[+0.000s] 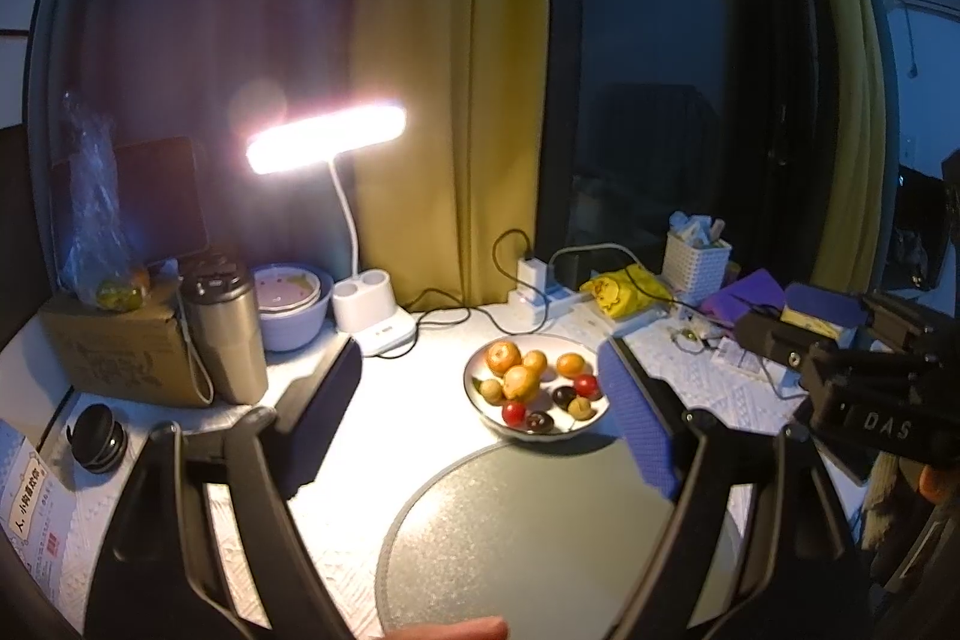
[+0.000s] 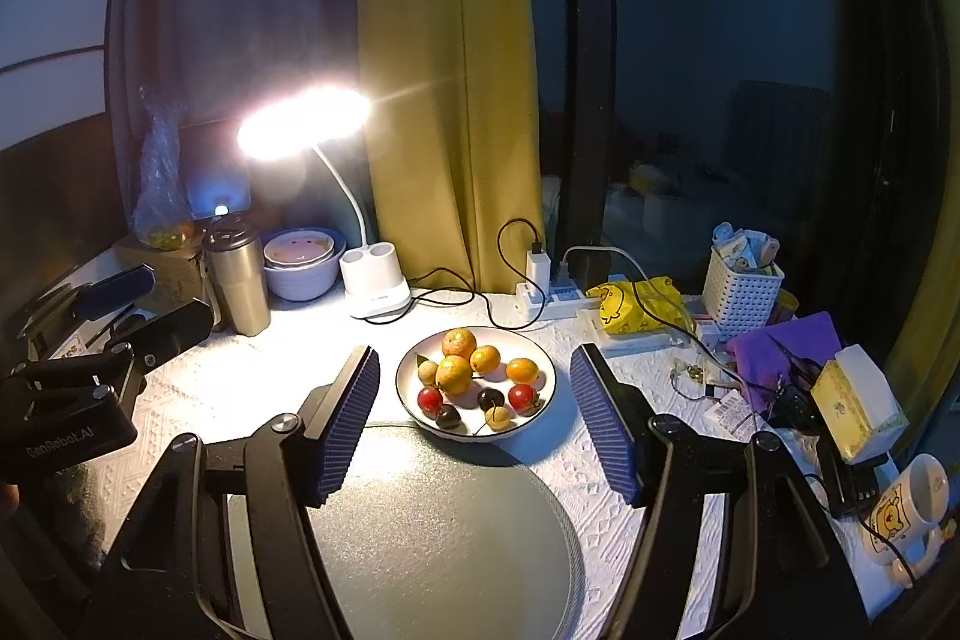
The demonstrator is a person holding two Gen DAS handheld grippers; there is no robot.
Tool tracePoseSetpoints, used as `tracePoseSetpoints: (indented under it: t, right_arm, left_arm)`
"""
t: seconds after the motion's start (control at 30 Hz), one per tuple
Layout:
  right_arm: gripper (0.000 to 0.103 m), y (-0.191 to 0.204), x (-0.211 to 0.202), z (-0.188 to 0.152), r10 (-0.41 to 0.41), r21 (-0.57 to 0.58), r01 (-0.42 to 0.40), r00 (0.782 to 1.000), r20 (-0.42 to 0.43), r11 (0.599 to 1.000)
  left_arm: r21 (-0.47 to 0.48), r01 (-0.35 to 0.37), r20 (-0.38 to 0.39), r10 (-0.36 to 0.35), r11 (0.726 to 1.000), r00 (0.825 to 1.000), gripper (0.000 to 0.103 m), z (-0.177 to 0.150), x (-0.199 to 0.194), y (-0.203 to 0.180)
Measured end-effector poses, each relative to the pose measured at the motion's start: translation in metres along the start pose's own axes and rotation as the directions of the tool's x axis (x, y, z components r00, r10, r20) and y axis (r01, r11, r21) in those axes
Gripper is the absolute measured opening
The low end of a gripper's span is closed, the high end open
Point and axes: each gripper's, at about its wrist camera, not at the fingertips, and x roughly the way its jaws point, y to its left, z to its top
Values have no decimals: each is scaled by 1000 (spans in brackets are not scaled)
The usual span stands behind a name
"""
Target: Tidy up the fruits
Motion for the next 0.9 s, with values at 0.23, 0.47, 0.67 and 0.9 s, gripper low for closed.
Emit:
tracePoseSetpoints:
  t: [0.23,0.47,0.67,0.9]
  right_arm:
    - [69,0,2,0,-1,1,1,1000,-1,1000]
    - [69,-2,5,-1,0,1,0,1000,-2,1000]
    - [69,-1,4,0,-2,2,2,1000,-2,1000]
    - [69,-1,5,0,-2,0,2,1000,-3,1000]
  left_arm:
    - [-4,2,-5,-2,1000,1000,82,-1,3,1]
    - [-6,3,-5,-3,1000,1000,82,-1,4,2]
    - [-5,3,-6,-3,1000,1000,82,-1,4,2]
    - [-8,5,-5,-5,1000,1000,82,0,7,3]
